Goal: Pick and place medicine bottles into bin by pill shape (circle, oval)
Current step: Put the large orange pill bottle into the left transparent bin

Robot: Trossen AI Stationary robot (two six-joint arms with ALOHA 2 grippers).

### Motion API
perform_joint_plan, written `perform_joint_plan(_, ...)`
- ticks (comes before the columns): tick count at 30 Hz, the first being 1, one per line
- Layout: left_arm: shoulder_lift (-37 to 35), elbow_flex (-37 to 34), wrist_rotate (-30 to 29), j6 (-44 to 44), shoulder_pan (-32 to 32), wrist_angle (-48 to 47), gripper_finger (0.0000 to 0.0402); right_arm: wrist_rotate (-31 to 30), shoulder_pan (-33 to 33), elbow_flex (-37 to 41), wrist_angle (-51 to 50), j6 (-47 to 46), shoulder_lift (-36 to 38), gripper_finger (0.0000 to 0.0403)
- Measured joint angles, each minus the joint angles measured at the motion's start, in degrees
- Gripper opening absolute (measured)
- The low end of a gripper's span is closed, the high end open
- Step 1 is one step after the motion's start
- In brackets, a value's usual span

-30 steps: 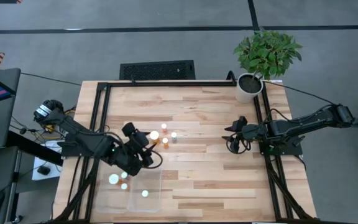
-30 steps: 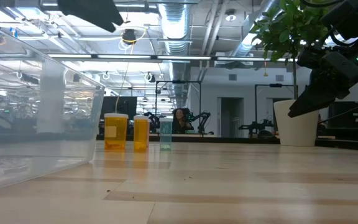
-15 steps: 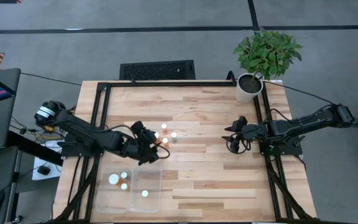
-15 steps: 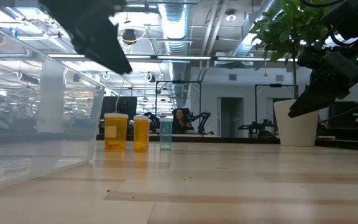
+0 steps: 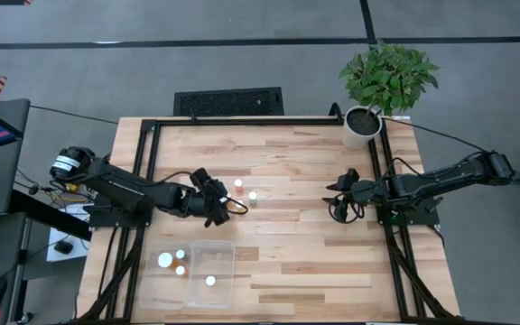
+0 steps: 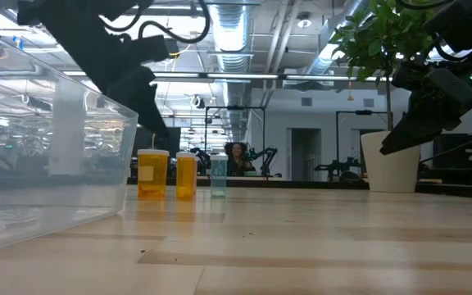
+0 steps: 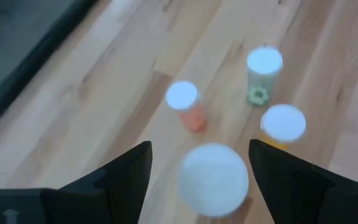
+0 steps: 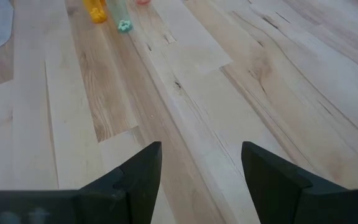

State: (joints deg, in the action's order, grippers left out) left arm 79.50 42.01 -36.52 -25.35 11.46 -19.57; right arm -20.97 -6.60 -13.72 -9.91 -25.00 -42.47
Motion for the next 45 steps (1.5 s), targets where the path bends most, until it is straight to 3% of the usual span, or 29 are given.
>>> perform_joint_plan(7, 0.0, 0.0, 0.9, -0.2, 0.0, 0.7, 0.0288, 0.0, 0.0, 0.0, 0.0, 0.1, 0.0, 0.0234)
perform_joint_plan(45, 0.4, 0.0, 1.9, -0.3, -0.2, 0.6, 0.0289, 0.0, 0.0, 0.0, -0.2, 0.0, 0.0, 0.0234)
